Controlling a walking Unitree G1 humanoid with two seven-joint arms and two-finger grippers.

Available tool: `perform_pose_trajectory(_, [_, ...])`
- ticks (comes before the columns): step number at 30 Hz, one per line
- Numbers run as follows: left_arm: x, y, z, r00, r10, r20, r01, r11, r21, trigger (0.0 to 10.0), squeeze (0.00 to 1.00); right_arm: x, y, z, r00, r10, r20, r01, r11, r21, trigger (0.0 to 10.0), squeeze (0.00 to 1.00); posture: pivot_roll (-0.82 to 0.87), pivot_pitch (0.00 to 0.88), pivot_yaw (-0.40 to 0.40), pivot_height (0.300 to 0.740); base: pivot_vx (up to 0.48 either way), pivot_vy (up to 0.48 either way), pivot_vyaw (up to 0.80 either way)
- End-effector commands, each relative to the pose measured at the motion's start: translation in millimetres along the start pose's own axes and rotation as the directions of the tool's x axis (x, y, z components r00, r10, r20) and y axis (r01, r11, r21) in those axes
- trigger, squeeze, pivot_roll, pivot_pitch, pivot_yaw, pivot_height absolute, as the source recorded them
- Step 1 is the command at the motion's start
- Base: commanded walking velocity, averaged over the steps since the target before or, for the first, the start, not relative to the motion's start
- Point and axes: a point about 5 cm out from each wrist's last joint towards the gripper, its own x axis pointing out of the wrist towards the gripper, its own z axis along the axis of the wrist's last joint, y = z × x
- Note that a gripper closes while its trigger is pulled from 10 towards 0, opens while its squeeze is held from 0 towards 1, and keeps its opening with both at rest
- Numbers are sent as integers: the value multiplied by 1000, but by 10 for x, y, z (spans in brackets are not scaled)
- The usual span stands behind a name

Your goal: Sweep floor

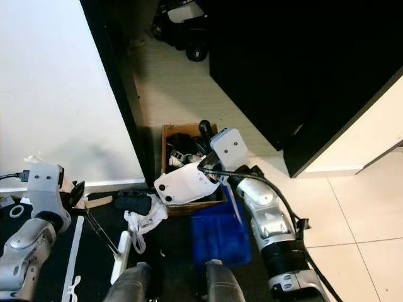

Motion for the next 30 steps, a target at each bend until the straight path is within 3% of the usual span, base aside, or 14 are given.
perform_pose_trajectory(1, [28, -65, 49, 999, -18, 30, 19, 1000, -16, 10000, 0, 18, 33, -7, 1000, 3, 22, -3, 1000, -12, 10000, 0, 120, 162, 28, 740, 0, 0, 0])
perform_pose_trajectory(10, [69, -103, 89, 999, -12, 46, 14, 999, -35, 10000, 0, 93, 172, -62, 999, -12, 42, 14, 999, -41, 10000, 0, 142, 180, 25, 740, 0, 0, 0])
perform_pose_trajectory(24, [121, -131, 28, 999, 21, 30, -19, 998, -66, 10000, 0, 177, 635, -279, 1000, 21, -8, -21, 1000, -11, 10000, 0, 151, 199, 14, 740, 0, 0, 0])
perform_pose_trajectory(30, [138, -160, 20, 999, 26, 35, -23, 996, -89, 10000, 0, 168, 785, -359, 999, 46, -23, -48, 995, -86, 10000, 0, 154, 211, 5, 740, 0, 0, 0])
